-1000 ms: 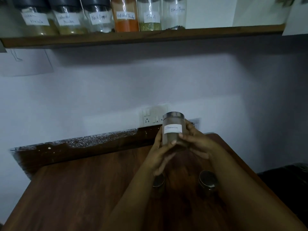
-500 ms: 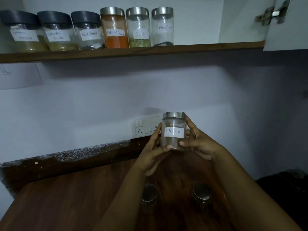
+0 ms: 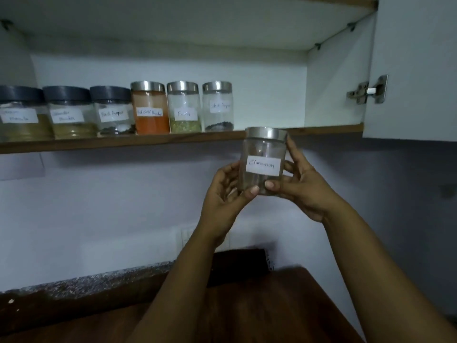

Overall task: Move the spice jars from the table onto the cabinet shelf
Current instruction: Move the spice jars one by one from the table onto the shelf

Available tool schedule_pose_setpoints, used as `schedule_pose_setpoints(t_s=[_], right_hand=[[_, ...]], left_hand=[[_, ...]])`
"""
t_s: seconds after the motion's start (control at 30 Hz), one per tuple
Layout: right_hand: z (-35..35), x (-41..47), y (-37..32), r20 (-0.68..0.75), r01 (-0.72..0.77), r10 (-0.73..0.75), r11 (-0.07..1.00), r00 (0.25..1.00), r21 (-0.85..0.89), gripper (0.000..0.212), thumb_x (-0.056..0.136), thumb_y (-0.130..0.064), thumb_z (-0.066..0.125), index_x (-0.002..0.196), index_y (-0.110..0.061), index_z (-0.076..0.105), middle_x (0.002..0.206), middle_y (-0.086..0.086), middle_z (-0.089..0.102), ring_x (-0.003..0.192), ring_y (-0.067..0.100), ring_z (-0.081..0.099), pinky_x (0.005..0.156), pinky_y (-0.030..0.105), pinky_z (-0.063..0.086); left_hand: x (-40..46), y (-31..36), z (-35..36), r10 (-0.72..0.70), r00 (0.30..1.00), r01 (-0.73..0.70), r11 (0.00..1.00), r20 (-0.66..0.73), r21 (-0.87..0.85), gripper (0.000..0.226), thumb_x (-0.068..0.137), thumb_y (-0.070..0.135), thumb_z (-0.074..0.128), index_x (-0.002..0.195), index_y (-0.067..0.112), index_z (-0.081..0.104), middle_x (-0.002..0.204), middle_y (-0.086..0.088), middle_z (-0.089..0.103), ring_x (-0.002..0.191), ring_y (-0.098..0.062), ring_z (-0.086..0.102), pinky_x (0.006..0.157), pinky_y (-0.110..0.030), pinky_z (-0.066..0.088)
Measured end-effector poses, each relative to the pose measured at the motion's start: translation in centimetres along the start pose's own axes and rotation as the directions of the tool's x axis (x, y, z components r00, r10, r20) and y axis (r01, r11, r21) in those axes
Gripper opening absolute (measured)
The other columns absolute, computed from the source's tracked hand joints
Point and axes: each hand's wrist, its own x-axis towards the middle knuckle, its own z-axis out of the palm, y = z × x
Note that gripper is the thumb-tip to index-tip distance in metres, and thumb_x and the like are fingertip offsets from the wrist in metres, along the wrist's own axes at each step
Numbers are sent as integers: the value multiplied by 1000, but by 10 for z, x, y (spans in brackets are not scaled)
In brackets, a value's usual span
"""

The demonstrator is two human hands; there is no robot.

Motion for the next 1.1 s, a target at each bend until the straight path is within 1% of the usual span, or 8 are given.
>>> schedule_pose_setpoints(t_s=[0.17,0.3,0.4,0.53,0.6,0.67,0.9,1.1], right_hand=[[-21,52,-61,46,161,-158,985,986,-68,109,61,-18,89,147,-48,30,130,7,57,113,17,66,84,34,57],[-40,101,-88,105,194,-176,962,979,-192,100,73,-9,83,150,-40,27,130,9,62,115,21,65,95,41,54],[-49,133,-89,137,127,-94,958,986,-258,101,75,-4,80,151,-37,23,132,13,58,114,25,65,95,41,54],[-52,167,-74,128,25,45,869,991,-495,101,78,-8,80,153,-33,17,131,13,54,120,27,58,102,44,49],[-54,180,-71,124,-28,113,839,986,-543,99,79,-11,79,153,-31,16,132,13,52,119,26,57,101,43,50],[-58,190,-68,115,-53,147,812,982,-582,97,81,-13,79,153,-30,15,134,13,51,118,24,57,98,38,52],[-67,213,-55,116,-69,184,767,976,-638,98,84,-24,75,155,-33,8,130,3,54,112,16,52,90,23,41],[-74,224,-47,157,-79,204,817,966,-571,97,84,-19,75,156,-33,10,131,6,59,121,19,56,107,32,40]], left_hand=[[62,35,23,216,972,-208,974,-96,90,60,83,17,75,137,21,51,132,5,62,123,-8,57,103,-30,49],[111,49,29,299,945,-252,923,-131,289,64,83,20,76,140,16,48,135,3,59,125,-9,55,104,-44,48],[136,43,23,328,939,-226,809,-99,542,59,83,35,75,136,22,53,125,15,62,114,0,58,95,-31,53],[142,8,-5,622,781,-205,344,-59,916,18,94,26,59,104,15,68,92,3,71,82,-16,65,90,-31,43],[141,-11,-18,740,670,-114,32,53,993,20,98,23,50,85,16,63,75,1,61,70,-21,57,82,-33,38],[143,-24,-26,757,641,-45,-128,127,991,24,98,27,44,82,16,58,75,1,55,70,-21,50,78,-34,35],[153,-34,-29,821,545,-9,-195,168,981,22,97,28,43,82,16,54,76,0,53,69,-21,46,75,-33,34],[155,-34,-29,821,539,5,-225,187,974,23,96,27,42,80,16,54,74,0,52,67,-21,44,72,-33,33]])
